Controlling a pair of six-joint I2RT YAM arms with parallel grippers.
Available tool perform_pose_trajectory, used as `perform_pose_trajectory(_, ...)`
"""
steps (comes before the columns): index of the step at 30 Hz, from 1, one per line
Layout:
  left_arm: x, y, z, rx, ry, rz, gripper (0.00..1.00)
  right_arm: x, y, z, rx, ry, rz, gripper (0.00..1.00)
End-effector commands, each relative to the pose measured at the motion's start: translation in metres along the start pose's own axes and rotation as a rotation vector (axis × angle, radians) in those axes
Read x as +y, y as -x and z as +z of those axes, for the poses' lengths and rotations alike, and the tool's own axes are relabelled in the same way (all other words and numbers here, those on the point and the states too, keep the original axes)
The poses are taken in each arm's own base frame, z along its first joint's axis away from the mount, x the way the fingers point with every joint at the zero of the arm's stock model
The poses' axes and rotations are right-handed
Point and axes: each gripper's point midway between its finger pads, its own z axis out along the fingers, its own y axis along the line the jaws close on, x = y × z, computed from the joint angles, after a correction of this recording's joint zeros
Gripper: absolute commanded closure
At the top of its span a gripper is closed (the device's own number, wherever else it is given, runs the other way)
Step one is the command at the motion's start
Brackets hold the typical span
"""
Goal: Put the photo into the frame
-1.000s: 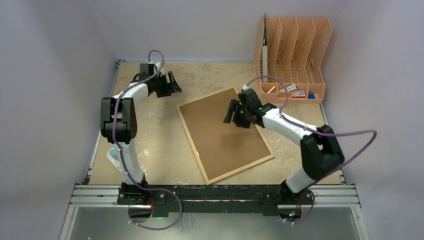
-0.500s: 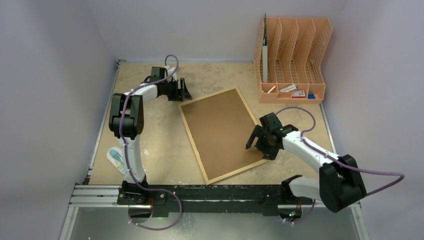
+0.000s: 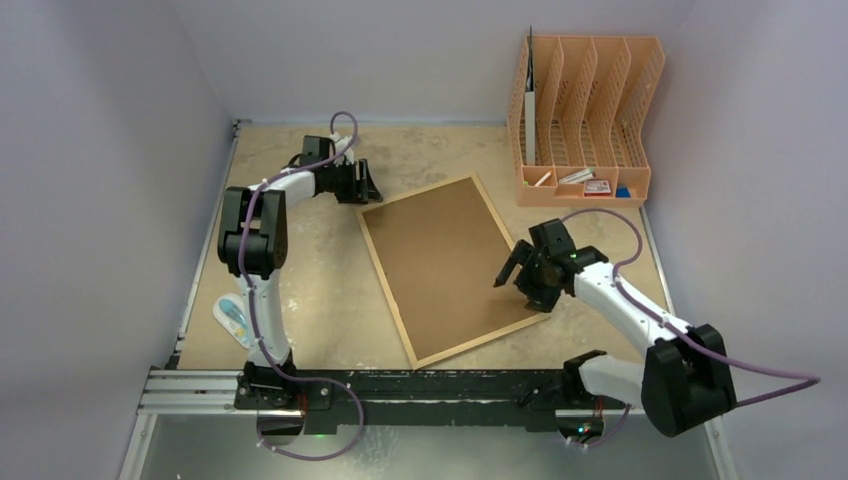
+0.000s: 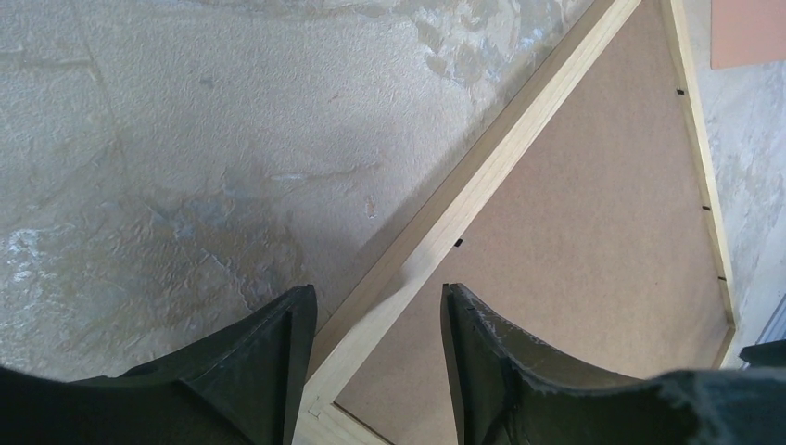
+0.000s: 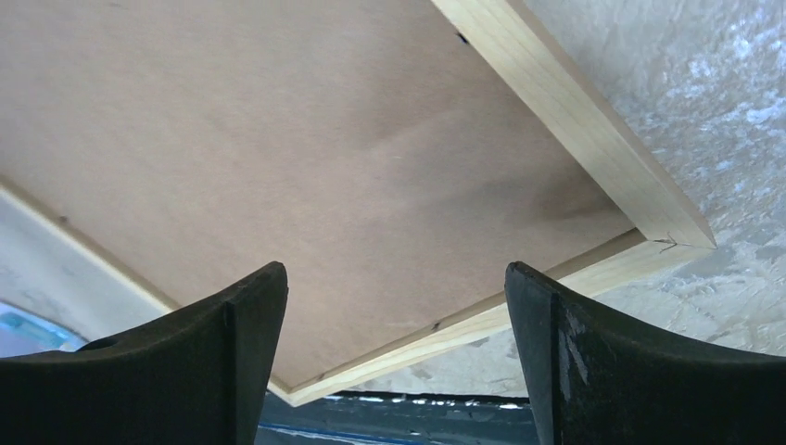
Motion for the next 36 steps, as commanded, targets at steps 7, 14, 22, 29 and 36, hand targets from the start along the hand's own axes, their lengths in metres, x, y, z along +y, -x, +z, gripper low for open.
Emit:
perform_pose_trajectory(7,0.005,-0.031,-0.003,0.075,0.022,-0.037,0.45,-0.042,-0.041,-0.007,0.113,-0.1,0.031,0.11)
perform_pose_trajectory(14,0.011,-0.036,-0.01,0.09,0.079,-0.049,0.5,-0.032,-0.041,0.014,0.138,-0.048,0.0,0.06)
perform_pose_trajectory(22,0.027,-0.055,-0.024,0.13,0.227,-0.136,0.67,0.018,0.003,0.035,0.019,0.087,-0.064,0.22)
perform_pose_trajectory(29,0.041,-0.101,-0.062,0.193,0.428,-0.235,0.74,0.052,0.03,0.044,-0.053,0.188,-0.151,0.37)
perform_pose_trajectory(36,0.028,-0.168,-0.108,0.257,0.53,-0.395,0.75,0.099,0.062,0.062,-0.119,0.301,-0.275,0.42)
